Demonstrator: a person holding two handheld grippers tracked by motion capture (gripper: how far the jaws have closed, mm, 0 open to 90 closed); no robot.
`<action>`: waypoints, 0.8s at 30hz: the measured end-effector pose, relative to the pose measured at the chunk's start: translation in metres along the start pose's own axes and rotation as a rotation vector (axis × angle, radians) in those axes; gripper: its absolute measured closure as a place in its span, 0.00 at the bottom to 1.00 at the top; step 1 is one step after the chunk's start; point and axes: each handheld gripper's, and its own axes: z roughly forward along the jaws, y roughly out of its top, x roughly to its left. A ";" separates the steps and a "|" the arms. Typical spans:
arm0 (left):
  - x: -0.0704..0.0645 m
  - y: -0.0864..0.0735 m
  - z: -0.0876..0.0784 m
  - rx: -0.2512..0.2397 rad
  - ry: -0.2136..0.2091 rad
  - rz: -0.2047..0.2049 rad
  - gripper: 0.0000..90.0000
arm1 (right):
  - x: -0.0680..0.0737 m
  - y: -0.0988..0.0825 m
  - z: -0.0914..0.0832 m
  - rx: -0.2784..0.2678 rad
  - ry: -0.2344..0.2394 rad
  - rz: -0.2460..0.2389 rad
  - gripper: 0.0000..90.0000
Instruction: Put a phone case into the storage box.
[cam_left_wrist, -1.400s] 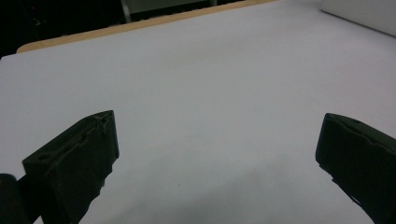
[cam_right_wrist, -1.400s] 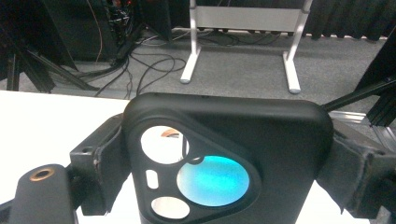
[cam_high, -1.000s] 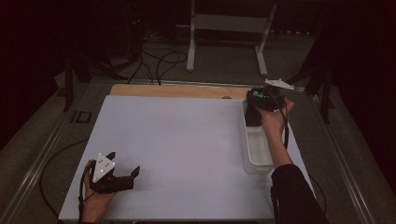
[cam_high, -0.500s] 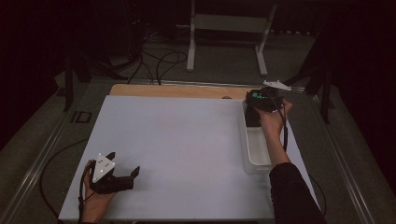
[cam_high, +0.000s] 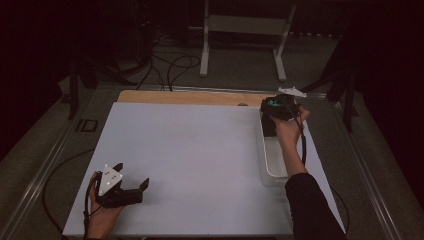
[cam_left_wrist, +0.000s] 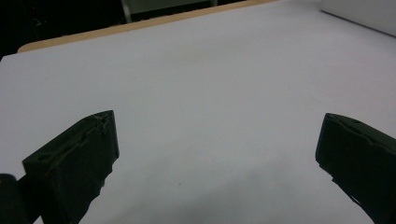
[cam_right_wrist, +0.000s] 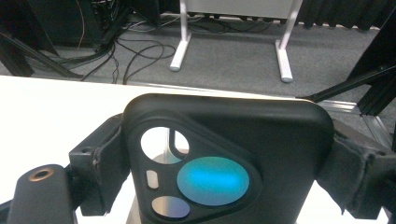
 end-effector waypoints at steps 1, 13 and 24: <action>0.000 0.000 0.000 0.000 0.000 0.000 0.00 | 0.000 0.000 0.000 -0.001 0.000 0.001 0.14; 0.001 0.000 -0.001 0.001 0.006 0.000 0.00 | -0.002 0.000 0.004 -0.007 -0.006 0.018 0.14; 0.001 -0.001 -0.001 0.000 0.008 -0.004 0.00 | 0.000 -0.003 0.010 0.004 -0.009 0.015 0.14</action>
